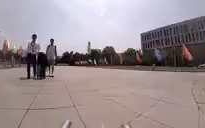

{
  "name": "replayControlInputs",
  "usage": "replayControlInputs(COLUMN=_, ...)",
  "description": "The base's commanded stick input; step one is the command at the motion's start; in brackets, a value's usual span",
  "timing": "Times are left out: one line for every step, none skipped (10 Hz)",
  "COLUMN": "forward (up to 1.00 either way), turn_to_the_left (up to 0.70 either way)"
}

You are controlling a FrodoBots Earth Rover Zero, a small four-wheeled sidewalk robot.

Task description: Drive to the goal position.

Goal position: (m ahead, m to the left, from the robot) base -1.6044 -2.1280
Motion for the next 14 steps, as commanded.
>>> replayControlInputs(forward=1.0, turn_to_the_left=0.0)
replayControlInputs(forward=1.0, turn_to_the_left=0.0)
replayControlInputs(forward=1.0, turn_to_the_left=0.0)
replayControlInputs(forward=1.0, turn_to_the_left=0.0)
replayControlInputs(forward=1.0, turn_to_the_left=0.0)
replayControlInputs(forward=1.0, turn_to_the_left=0.0)
replayControlInputs(forward=1.0, turn_to_the_left=0.0)
replayControlInputs(forward=1.0, turn_to_the_left=0.0)
replayControlInputs(forward=1.0, turn_to_the_left=0.0)
replayControlInputs(forward=1.0, turn_to_the_left=0.0)
replayControlInputs(forward=1.0, turn_to_the_left=0.0)
replayControlInputs(forward=1.0, turn_to_the_left=0.0)
replayControlInputs(forward=1.0, turn_to_the_left=0.0)
replayControlInputs(forward=1.0, turn_to_the_left=0.0)
